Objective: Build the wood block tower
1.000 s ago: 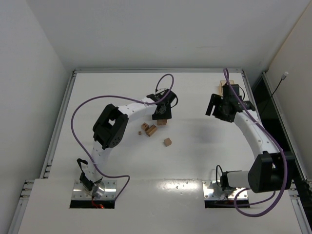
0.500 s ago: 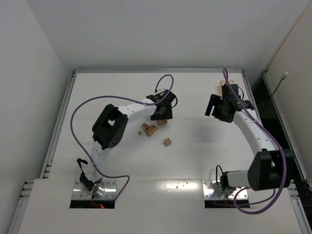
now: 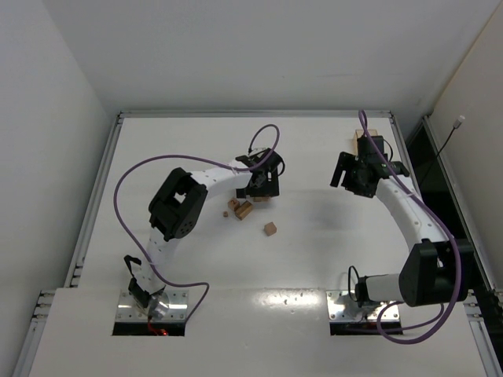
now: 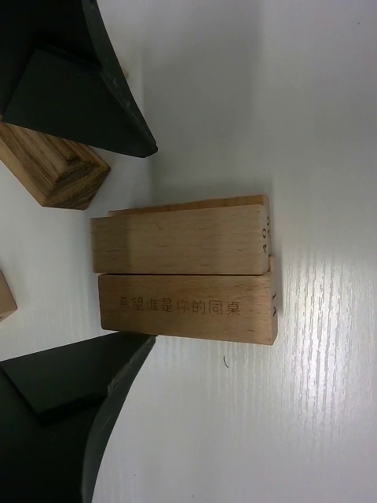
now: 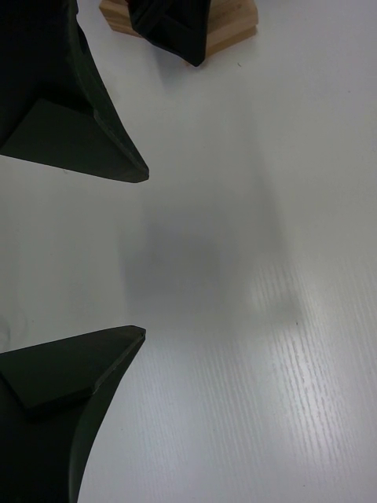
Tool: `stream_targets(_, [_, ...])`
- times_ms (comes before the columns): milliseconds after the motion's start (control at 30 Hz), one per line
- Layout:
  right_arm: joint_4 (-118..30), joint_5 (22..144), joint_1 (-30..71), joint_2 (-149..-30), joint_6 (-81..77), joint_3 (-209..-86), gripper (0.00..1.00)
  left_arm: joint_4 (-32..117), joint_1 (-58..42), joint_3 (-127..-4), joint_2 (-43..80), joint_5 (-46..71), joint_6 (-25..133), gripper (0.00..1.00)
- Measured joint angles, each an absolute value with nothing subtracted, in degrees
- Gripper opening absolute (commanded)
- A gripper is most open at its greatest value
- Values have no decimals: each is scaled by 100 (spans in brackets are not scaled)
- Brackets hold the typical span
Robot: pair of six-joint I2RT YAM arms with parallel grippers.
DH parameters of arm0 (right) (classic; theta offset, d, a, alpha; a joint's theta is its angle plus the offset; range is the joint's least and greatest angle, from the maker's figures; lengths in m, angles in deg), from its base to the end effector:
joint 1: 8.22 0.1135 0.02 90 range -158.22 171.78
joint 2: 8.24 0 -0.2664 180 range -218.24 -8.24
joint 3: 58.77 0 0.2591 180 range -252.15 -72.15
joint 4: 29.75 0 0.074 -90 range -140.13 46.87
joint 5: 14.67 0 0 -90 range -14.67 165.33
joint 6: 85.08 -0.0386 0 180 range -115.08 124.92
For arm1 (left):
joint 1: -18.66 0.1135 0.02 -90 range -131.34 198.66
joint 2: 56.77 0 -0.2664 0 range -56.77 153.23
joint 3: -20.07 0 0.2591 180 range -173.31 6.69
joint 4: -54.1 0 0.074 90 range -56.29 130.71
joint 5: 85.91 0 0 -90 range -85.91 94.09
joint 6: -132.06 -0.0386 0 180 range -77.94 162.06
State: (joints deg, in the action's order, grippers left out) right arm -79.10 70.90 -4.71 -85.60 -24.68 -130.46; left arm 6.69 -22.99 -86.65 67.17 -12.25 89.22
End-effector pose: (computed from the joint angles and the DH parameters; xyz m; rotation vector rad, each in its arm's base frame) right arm 0.2837 0.0144 0.2557 0.6016 2.4596 0.1335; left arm 0.3538 -0.3001 0.1575 -0.2110 2.6190 -0.1443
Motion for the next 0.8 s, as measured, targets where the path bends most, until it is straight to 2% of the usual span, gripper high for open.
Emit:
stream_targets(33, [-7910, 7090, -471, -8560, -2466, -13046, 71, 663, -2299, -8665, 6717, -1223, 8909, 89])
stream_targets(133, [-7912, 7106, -471, -8560, -2466, -13046, 71, 672, -2299, -8668, 6719, -1218, 8889, 80])
stream_targets(233, [-7910, 7110, -471, -8560, -2468, -13046, 71, 667, -2299, -8681, 6737, -1196, 8860, 67])
stream_targets(300, [-7912, 7112, -471, -8560, -2468, -13046, 71, 685, -2285, -8737, 6800, -1181, 8823, 62])
stream_targets(500, [-7912, 7112, -471, -8560, -2468, -13046, 71, 693, -2242, -8801, 6850, -1159, 8749, 62])
stream_targets(633, [-7912, 7143, -471, -8560, -2466, -13046, 71, 704, -2233, -8880, 6894, -1129, 8714, 73])
stream_targets(800, [-7912, 7152, -471, -8560, -2468, -13046, 71, 674, -2209, -9140, 7067, -1118, 8644, 73])
